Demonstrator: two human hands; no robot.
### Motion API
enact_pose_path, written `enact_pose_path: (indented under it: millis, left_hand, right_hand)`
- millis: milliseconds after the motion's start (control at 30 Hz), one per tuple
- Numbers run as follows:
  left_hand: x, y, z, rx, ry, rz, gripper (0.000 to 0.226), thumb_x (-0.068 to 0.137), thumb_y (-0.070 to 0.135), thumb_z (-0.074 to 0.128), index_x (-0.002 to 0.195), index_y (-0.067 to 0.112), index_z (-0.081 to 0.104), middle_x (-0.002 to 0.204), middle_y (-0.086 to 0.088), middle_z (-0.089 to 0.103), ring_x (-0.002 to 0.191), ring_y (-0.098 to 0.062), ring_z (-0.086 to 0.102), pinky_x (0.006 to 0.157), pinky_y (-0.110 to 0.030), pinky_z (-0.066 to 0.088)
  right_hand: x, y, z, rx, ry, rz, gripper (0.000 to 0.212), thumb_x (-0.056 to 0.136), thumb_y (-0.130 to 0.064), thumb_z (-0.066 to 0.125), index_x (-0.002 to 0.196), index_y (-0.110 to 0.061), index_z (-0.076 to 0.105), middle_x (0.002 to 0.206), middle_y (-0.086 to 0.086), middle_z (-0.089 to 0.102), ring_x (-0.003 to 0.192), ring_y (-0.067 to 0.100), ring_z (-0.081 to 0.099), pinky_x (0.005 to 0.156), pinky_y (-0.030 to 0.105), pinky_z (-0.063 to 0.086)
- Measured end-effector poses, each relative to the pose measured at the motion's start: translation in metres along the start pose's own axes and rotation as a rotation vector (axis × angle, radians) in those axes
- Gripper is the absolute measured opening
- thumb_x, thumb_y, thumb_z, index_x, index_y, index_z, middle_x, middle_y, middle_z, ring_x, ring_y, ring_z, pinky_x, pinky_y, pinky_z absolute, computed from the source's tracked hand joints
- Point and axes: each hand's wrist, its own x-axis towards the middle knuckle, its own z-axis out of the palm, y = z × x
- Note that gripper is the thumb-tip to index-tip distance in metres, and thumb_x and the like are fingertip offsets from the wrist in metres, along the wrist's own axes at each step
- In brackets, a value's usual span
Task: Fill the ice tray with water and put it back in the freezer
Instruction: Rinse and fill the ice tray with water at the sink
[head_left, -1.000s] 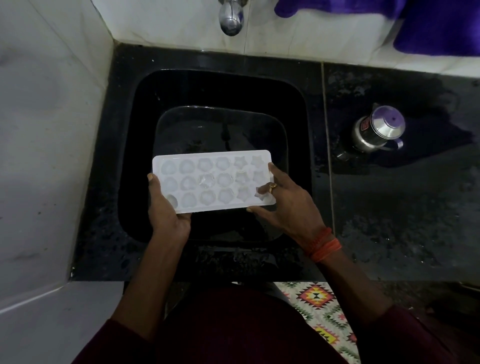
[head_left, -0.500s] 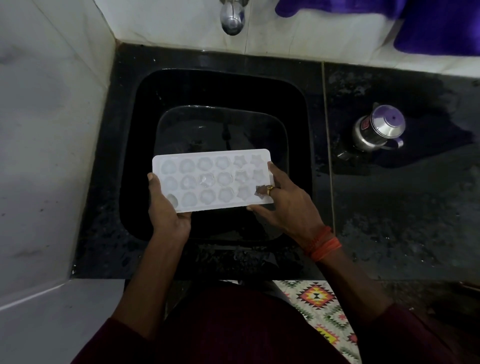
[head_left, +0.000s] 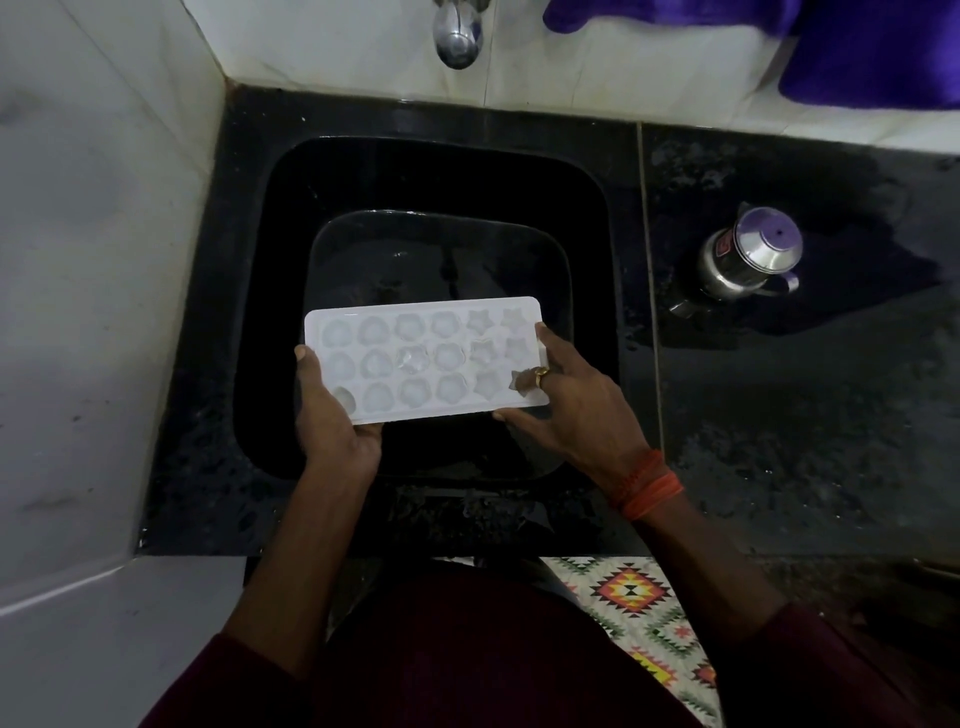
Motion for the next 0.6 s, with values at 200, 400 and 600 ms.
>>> enact_pose_path:
  millis: [200, 400, 600]
  left_hand:
    - [-0.0010, 0.0006, 0.0025, 0.002, 0.009, 0.006, 0.045, 0.092, 0.057, 0.068, 0.119, 0.022, 0.074, 0.107, 0.001, 0.081, 0.095, -0.021, 0.079, 0.073, -0.044, 0.065]
    - [-0.0019, -0.0001, 0.0035, -0.003, 0.004, -0.002, 0.045, 0.093, 0.058, 0.066, 0.119, 0.021, 0.073, 0.107, 0.000, 0.081, 0.095, -0.022, 0.079, 0.074, -0.045, 0.065]
    - [-0.0023, 0.0015, 0.0035, -0.009, 0.009, -0.005, 0.046, 0.092, 0.059, 0.068, 0.117, 0.021, 0.074, 0.105, 0.000, 0.081, 0.092, -0.022, 0.079, 0.070, -0.045, 0.065]
  right_hand:
    - [0.0000, 0.0014, 0.0012, -0.002, 0.028, -0.005, 0.046, 0.081, -0.054, 0.072, 0.110, -0.019, 0.070, 0.162, 0.000, 0.026, 0.119, 0.023, 0.062, 0.093, 0.042, 0.056]
    - [-0.0023, 0.0005, 0.0021, 0.029, 0.049, -0.019, 0.044, 0.082, -0.049, 0.074, 0.113, -0.019, 0.069, 0.162, 0.002, 0.026, 0.123, 0.022, 0.060, 0.094, 0.043, 0.055]
    - [-0.0029, -0.0075, 0.0014, -0.001, 0.138, -0.050, 0.042, 0.080, -0.051, 0.075, 0.108, -0.027, 0.055, 0.165, 0.000, 0.017, 0.135, 0.021, 0.048, 0.082, 0.040, 0.059]
